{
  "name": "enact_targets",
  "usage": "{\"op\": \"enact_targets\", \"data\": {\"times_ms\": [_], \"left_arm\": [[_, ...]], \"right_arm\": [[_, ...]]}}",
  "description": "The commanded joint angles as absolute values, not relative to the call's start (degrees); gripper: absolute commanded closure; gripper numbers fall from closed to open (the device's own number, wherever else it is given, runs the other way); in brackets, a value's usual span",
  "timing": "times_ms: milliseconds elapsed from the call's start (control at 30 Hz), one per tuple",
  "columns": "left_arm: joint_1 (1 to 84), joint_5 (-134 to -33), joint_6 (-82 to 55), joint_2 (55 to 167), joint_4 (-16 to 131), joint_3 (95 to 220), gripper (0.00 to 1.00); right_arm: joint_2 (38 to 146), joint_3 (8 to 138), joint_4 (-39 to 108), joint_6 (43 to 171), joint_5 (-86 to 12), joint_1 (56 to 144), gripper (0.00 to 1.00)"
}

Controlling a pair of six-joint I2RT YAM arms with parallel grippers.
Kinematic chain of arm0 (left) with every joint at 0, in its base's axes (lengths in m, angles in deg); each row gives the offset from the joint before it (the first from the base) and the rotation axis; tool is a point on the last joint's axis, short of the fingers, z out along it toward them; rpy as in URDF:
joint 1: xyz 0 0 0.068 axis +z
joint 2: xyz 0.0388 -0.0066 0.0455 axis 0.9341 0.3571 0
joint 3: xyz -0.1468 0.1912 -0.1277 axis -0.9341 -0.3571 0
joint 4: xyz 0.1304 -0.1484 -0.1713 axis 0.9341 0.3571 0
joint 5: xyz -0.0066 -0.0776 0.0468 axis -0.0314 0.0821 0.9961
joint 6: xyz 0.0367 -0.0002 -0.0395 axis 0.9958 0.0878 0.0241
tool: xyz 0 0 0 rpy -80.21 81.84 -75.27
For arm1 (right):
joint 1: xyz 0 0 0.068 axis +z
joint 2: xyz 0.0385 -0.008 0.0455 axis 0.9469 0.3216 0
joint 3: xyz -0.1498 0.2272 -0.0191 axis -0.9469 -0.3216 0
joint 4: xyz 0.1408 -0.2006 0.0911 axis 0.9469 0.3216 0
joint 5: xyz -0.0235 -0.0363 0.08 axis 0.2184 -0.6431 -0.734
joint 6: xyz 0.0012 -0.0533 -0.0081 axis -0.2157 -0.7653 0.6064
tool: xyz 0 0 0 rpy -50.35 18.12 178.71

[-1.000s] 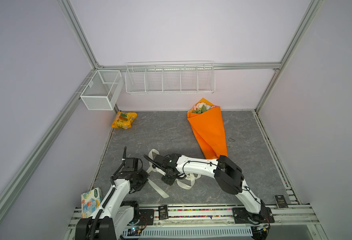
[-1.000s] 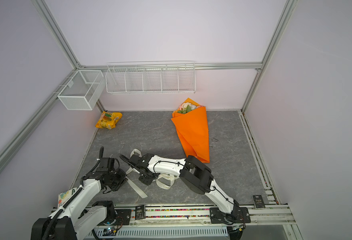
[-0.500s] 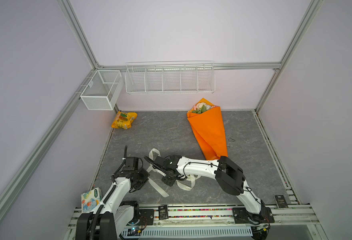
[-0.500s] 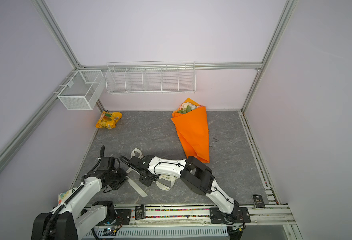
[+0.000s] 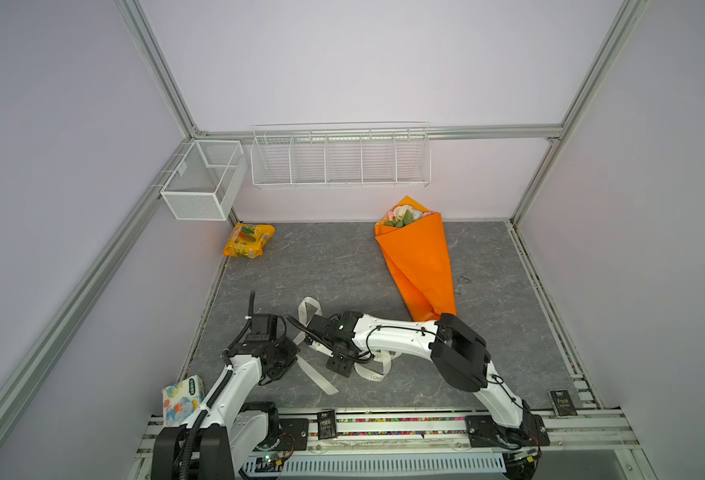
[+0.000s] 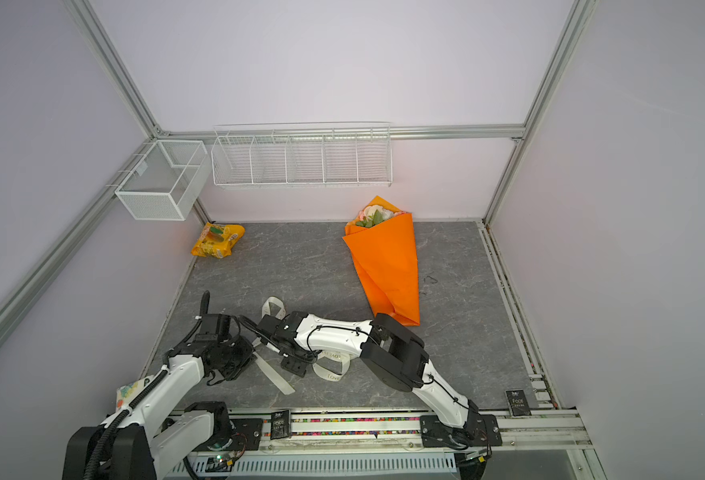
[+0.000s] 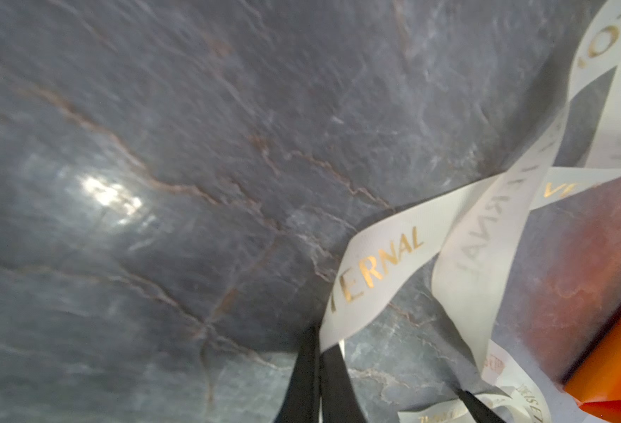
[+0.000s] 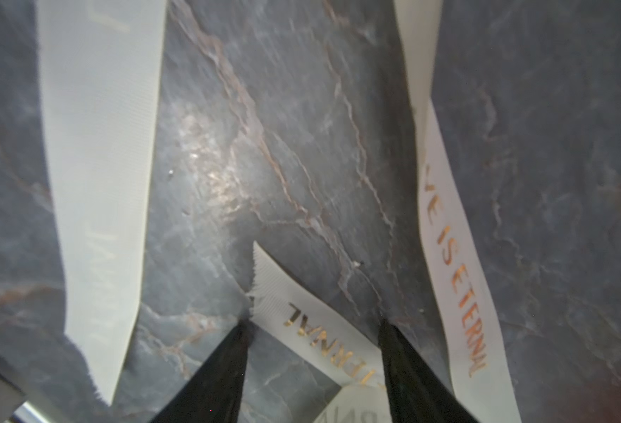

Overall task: Tie the bouquet of fake flowers
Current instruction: 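Grasp the ribbon with the left gripper while the right grasps its other end, then pull the ribbon ends apart with both grippers, stretching it under the cone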

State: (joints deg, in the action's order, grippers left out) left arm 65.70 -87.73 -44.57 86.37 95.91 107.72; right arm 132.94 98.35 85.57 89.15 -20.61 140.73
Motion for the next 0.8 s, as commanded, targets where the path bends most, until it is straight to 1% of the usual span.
{"op": "enact_targets", "data": {"times_ms": [0, 100, 200, 233, 333, 433, 467, 533, 633, 700, 767], "left_arm": [[65.87, -85.84, -44.88, 85.39, 96.88, 108.54, 1.00], [65.90, -83.78, -45.27, 84.43, 98.41, 108.92, 1.00], [65.88, -83.40, -45.75, 83.13, 98.40, 108.62, 1.00], [65.91, -83.31, -45.81, 82.80, 98.31, 108.55, 1.00], [65.91, -82.94, -45.85, 82.10, 98.65, 108.55, 1.00], [65.91, -83.11, -45.41, 81.55, 98.83, 108.83, 1.00], [65.91, -83.43, -44.76, 81.45, 98.45, 108.76, 1.00], [65.91, -83.83, -44.56, 81.10, 98.56, 109.56, 1.00], [65.91, -84.47, -44.32, 80.47, 100.15, 112.51, 1.00], [65.91, -84.53, -44.03, 79.87, 102.19, 115.72, 1.00], [65.90, -84.00, -42.88, 79.15, 104.09, 119.63, 1.00]], "right_arm": [[136.96, 95.42, 86.80, 88.51, -19.05, 141.26, 0.42], [136.97, 90.88, 84.42, 89.56, -19.35, 141.23, 0.51], [137.59, 89.66, 83.89, 90.92, -17.73, 141.22, 0.66], [137.85, 89.60, 83.76, 91.76, -16.55, 141.20, 0.68], [137.77, 88.86, 82.50, 93.13, -14.99, 141.24, 0.80], [135.58, 89.69, 82.15, 94.11, -16.01, 140.89, 0.90], [133.75, 90.42, 82.00, 94.64, -17.74, 140.53, 0.93], [127.91, 91.48, 80.04, 96.38, -20.79, 139.69, 0.93], [114.33, 90.03, 75.78, 100.24, -21.24, 137.33, 0.93], [104.15, 86.23, 73.55, 103.52, -19.80, 133.65, 0.93], [93.42, 80.81, 74.02, 107.58, -16.97, 128.13, 0.93]]}}
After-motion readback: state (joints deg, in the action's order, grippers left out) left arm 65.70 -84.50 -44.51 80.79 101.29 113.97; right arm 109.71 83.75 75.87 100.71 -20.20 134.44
